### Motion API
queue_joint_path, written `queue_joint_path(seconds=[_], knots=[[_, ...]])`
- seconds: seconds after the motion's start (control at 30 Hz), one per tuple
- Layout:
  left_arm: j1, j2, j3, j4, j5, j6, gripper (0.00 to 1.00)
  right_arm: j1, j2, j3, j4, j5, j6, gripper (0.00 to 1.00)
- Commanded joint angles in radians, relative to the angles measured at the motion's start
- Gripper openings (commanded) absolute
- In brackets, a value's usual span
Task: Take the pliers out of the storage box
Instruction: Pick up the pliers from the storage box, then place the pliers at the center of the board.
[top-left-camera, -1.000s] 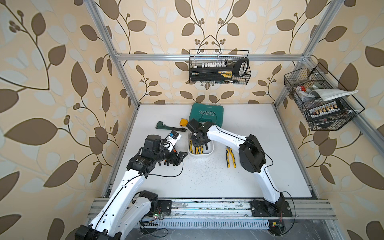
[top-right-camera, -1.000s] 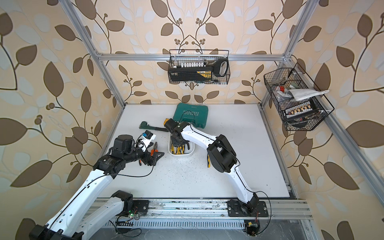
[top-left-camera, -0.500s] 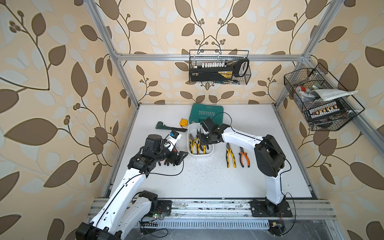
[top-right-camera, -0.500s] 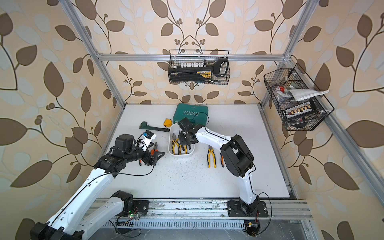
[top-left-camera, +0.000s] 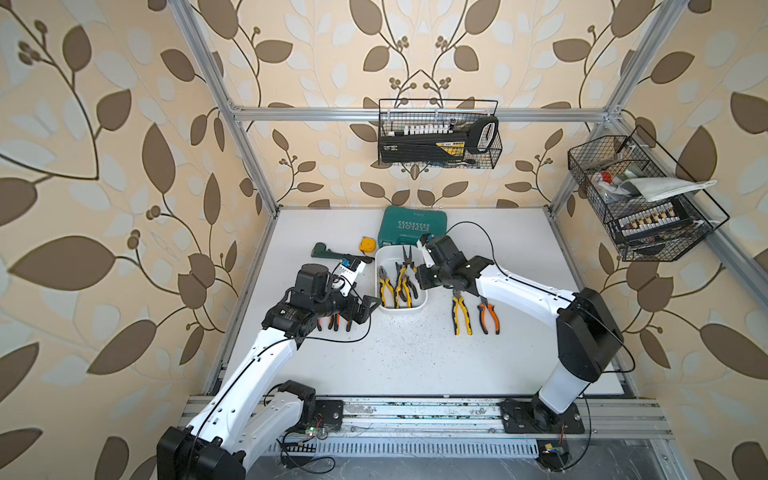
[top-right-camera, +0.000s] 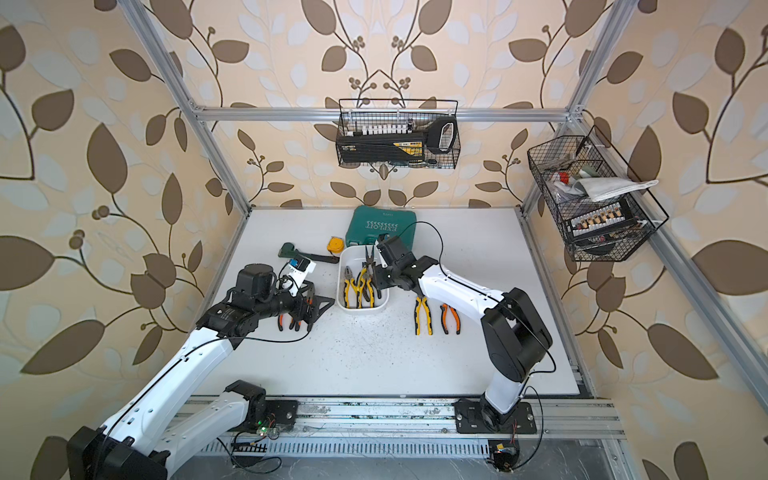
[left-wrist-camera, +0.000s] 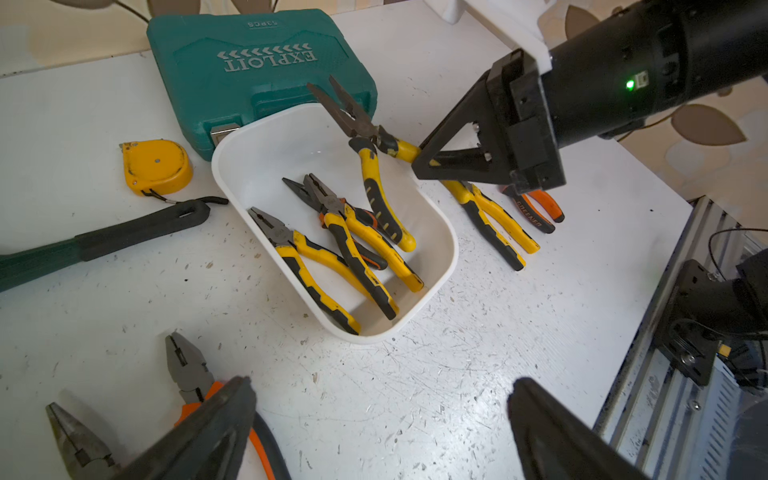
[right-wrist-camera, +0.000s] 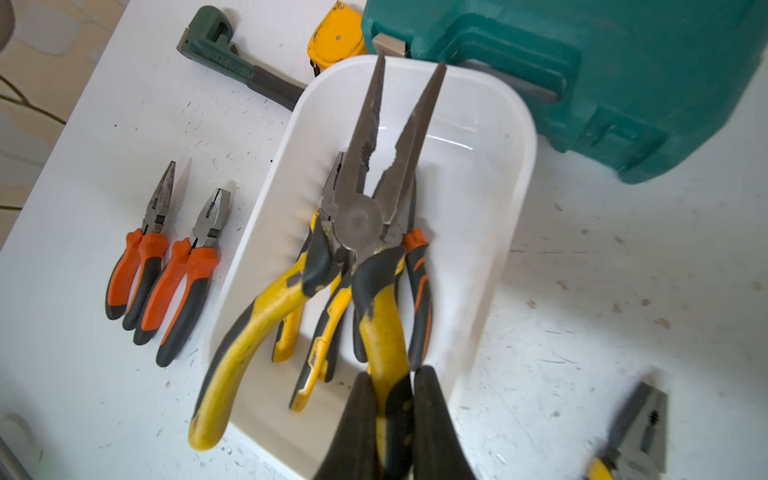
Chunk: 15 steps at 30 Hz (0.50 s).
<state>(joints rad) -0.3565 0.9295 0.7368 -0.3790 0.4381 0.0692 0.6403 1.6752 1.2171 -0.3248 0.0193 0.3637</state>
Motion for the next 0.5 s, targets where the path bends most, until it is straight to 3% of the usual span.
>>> queue_joint_path(seconds=[0.0,0.23,0.47], knots=[[-0.047,0.021,0.049,0.067,0.017,-0.013,0.99,-0.042,-0.105,-0.084,0.057,-0.010,-0.085,0.00],[-0.174,0.088,0.075,0.131,-0.018,-0.005,0.99,-0.118,-0.304,-0.303,0.062,0.052,-0.086,0.00],[-0.204,0.108,0.069,0.162,-0.028,-0.003,0.99,-0.079,-0.304,-0.429,0.065,0.113,-0.046,0.00]])
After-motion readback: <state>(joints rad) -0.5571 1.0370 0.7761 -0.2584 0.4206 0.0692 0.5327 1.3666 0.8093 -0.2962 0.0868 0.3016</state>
